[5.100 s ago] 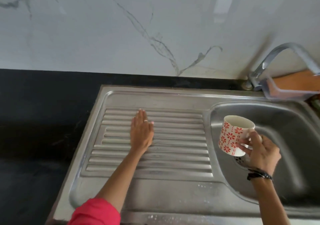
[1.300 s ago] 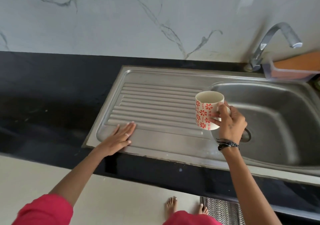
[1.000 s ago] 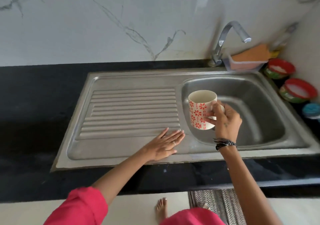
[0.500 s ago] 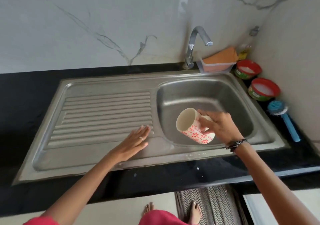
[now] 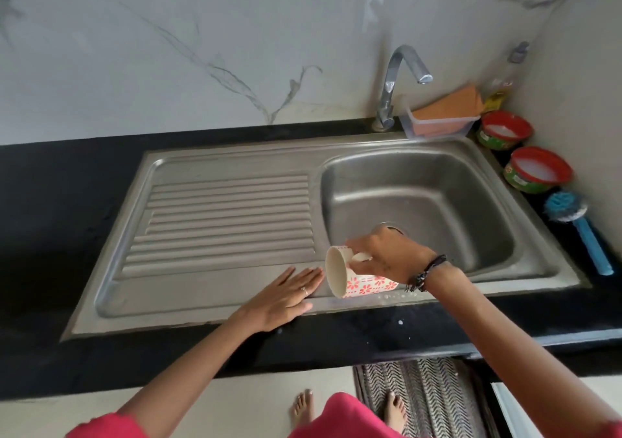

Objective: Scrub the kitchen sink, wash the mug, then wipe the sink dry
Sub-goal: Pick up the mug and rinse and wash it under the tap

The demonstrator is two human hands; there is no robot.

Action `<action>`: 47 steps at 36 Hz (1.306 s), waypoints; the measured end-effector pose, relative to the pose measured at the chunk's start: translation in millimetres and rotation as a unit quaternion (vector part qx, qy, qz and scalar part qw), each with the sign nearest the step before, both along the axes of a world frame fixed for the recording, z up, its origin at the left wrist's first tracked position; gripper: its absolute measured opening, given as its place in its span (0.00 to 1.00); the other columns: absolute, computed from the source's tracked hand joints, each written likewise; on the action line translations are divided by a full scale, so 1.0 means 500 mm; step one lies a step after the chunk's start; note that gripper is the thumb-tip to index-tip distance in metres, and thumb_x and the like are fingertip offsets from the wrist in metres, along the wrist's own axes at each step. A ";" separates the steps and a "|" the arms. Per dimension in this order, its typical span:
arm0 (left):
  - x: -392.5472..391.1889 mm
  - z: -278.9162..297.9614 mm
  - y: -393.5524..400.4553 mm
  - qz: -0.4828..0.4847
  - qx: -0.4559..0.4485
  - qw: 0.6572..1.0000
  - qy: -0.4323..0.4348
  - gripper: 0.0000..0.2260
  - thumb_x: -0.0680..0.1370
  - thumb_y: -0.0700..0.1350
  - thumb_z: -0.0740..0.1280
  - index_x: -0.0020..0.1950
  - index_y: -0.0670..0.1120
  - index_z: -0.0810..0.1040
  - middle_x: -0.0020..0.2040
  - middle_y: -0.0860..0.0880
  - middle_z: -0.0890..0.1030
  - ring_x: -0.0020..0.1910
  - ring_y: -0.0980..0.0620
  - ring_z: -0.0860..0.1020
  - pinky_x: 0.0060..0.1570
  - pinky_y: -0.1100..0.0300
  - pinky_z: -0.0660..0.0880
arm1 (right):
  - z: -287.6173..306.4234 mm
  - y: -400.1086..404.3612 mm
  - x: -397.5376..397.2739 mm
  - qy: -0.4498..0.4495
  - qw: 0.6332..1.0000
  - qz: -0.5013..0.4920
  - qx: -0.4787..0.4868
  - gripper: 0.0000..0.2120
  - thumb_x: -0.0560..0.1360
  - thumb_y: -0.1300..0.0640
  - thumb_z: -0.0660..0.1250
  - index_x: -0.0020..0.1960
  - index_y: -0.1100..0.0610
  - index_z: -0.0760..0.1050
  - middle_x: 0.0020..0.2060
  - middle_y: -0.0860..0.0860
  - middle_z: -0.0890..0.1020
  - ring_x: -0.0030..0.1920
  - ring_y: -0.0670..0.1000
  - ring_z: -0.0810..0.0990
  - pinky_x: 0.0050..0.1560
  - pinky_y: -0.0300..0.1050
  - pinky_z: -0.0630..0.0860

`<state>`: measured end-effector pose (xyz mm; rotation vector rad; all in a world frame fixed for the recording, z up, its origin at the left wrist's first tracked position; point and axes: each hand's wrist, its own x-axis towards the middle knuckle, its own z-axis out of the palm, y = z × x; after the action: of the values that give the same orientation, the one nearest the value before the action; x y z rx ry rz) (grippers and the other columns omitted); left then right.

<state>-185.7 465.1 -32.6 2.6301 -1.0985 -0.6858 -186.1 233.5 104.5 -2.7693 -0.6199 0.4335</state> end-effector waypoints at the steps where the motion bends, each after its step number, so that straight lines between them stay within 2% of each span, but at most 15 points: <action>1: 0.003 -0.002 -0.023 -0.001 0.002 1.000 -0.001 0.25 0.83 0.50 0.48 0.76 0.49 0.39 0.76 0.54 0.38 0.72 0.64 0.34 0.71 0.61 0.31 | 0.001 -0.004 -0.001 0.001 1.000 -0.003 -0.008 0.12 0.75 0.47 0.62 0.51 0.54 0.77 0.35 0.47 0.73 0.38 0.51 0.74 0.46 0.47 0.76; 4: 0.016 -0.016 -0.087 -0.006 -0.003 1.000 -0.018 0.27 0.82 0.56 0.47 0.77 0.48 0.42 0.77 0.52 0.41 0.74 0.61 0.37 0.72 0.59 0.32 | 0.002 -0.025 -0.010 0.006 0.999 -0.032 -0.017 0.14 0.75 0.46 0.62 0.53 0.54 0.77 0.41 0.49 0.77 0.46 0.54 0.78 0.48 0.50 0.75; 7: 0.036 -0.030 -0.150 -0.015 -0.002 0.999 -0.049 0.29 0.81 0.60 0.44 0.78 0.49 0.45 0.78 0.50 0.45 0.75 0.59 0.41 0.72 0.57 0.33 | 0.011 -0.053 -0.027 -0.021 0.996 -0.077 -0.028 0.16 0.77 0.48 0.61 0.58 0.55 0.76 0.50 0.53 0.81 0.52 0.55 0.78 0.48 0.45 0.71; 10: 0.053 -0.032 -0.201 -0.025 0.018 0.998 -0.055 0.25 0.82 0.56 0.45 0.78 0.49 0.48 0.78 0.49 0.47 0.76 0.55 0.42 0.73 0.52 0.37 | 0.022 -0.082 -0.047 -0.046 0.991 -0.129 -0.008 0.16 0.78 0.49 0.61 0.63 0.54 0.75 0.52 0.52 0.82 0.53 0.54 0.79 0.49 0.44 0.71; 13: 0.072 -0.022 -0.225 -0.037 0.027 0.996 -0.074 0.23 0.83 0.48 0.48 0.77 0.47 0.48 0.78 0.46 0.44 0.77 0.49 0.43 0.74 0.50 0.42 | 0.033 -0.101 -0.058 -0.051 0.985 -0.162 -0.012 0.16 0.78 0.49 0.61 0.64 0.51 0.74 0.51 0.53 0.83 0.52 0.55 0.80 0.50 0.44 0.72; 17: 0.092 0.011 -0.192 0.037 -0.066 0.997 -0.019 0.25 0.83 0.54 0.44 0.77 0.47 0.41 0.77 0.51 0.42 0.75 0.56 0.40 0.73 0.59 0.38 | 0.040 -0.102 -0.059 -0.046 0.983 -0.165 -0.071 0.16 0.78 0.48 0.60 0.63 0.51 0.74 0.52 0.53 0.82 0.53 0.56 0.80 0.49 0.45 0.73; 21: 0.094 0.029 -0.105 -0.015 -0.063 0.998 0.010 0.24 0.83 0.53 0.46 0.76 0.51 0.41 0.75 0.57 0.39 0.71 0.62 0.35 0.69 0.65 0.33 | 0.047 -0.077 -0.060 -0.048 0.987 -0.128 -0.090 0.16 0.77 0.49 0.60 0.63 0.53 0.74 0.54 0.53 0.81 0.54 0.56 0.79 0.47 0.43 0.71; 26: 0.069 0.021 -0.011 -0.092 -0.009 0.995 0.045 0.27 0.82 0.51 0.50 0.75 0.51 0.38 0.72 0.58 0.35 0.72 0.60 0.34 0.68 0.66 0.29 | 0.038 -0.039 -0.062 -0.042 0.991 -0.080 -0.101 0.16 0.77 0.50 0.60 0.60 0.56 0.75 0.56 0.53 0.78 0.56 0.56 0.78 0.49 0.43 0.71; 29: 0.037 0.001 0.021 -0.110 0.001 0.994 0.028 0.27 0.82 0.50 0.51 0.73 0.53 0.35 0.73 0.58 0.35 0.73 0.63 0.34 0.68 0.67 0.27 | 0.029 -0.026 -0.062 -0.043 0.991 -0.066 -0.111 0.16 0.77 0.50 0.60 0.60 0.56 0.75 0.55 0.54 0.79 0.56 0.55 0.78 0.49 0.44 0.70; 32: 0.022 -0.012 0.007 -0.081 -0.029 0.996 0.011 0.25 0.83 0.50 0.49 0.74 0.54 0.38 0.75 0.59 0.38 0.72 0.66 0.35 0.71 0.63 0.30 | 0.025 -0.022 -0.063 -0.034 0.992 -0.067 -0.104 0.16 0.77 0.50 0.60 0.59 0.56 0.75 0.55 0.55 0.80 0.54 0.56 0.79 0.48 0.44 0.72; 36: 0.020 -0.013 -0.074 -0.076 -0.045 0.996 -0.009 0.24 0.83 0.51 0.48 0.76 0.52 0.41 0.76 0.58 0.40 0.73 0.64 0.37 0.72 0.61 0.34 | 0.023 -0.036 -0.069 -0.033 0.991 -0.100 -0.077 0.17 0.77 0.49 0.61 0.62 0.56 0.75 0.56 0.54 0.80 0.56 0.56 0.78 0.47 0.43 0.70; 39: 0.023 -0.019 -0.157 -0.074 -0.049 0.995 -0.045 0.23 0.83 0.51 0.48 0.77 0.47 0.53 0.77 0.52 0.51 0.76 0.58 0.46 0.74 0.56 0.40 | 0.015 -0.056 -0.077 -0.048 0.982 -0.174 -0.047 0.17 0.77 0.48 0.60 0.62 0.55 0.75 0.54 0.54 0.81 0.54 0.58 0.79 0.47 0.44 0.71; 42: 0.026 -0.014 -0.224 -0.089 -0.098 0.990 -0.050 0.16 0.82 0.46 0.55 0.68 0.43 0.68 0.70 0.45 0.69 0.70 0.48 0.64 0.72 0.49 0.57 | 0.007 -0.079 -0.088 -0.064 0.963 -0.261 -0.001 0.17 0.77 0.47 0.60 0.60 0.55 0.76 0.51 0.56 0.82 0.51 0.59 0.80 0.50 0.50 0.75; 44: 0.033 -0.003 -0.254 -0.079 -0.114 0.990 -0.030 0.15 0.82 0.44 0.55 0.65 0.39 0.72 0.65 0.40 0.74 0.65 0.45 0.69 0.71 0.49 0.59 | 0.006 -0.092 -0.097 -0.069 0.952 -0.298 0.030 0.15 0.77 0.48 0.61 0.56 0.56 0.78 0.46 0.57 0.83 0.47 0.59 0.81 0.49 0.51 0.76; 47: 0.055 0.026 -0.262 -0.008 -0.174 0.984 0.040 0.18 0.83 0.49 0.52 0.64 0.40 0.73 0.62 0.42 0.76 0.59 0.46 0.75 0.64 0.50 0.68 | 0.009 -0.107 -0.105 -0.081 0.940 -0.324 0.077 0.13 0.77 0.49 0.62 0.55 0.54 0.78 0.41 0.56 0.84 0.42 0.57 0.82 0.48 0.50 0.77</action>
<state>-158.0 334.1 -19.7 2.2824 -1.1053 -0.5402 -238.7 180.0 109.2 -2.6638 0.2356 0.0075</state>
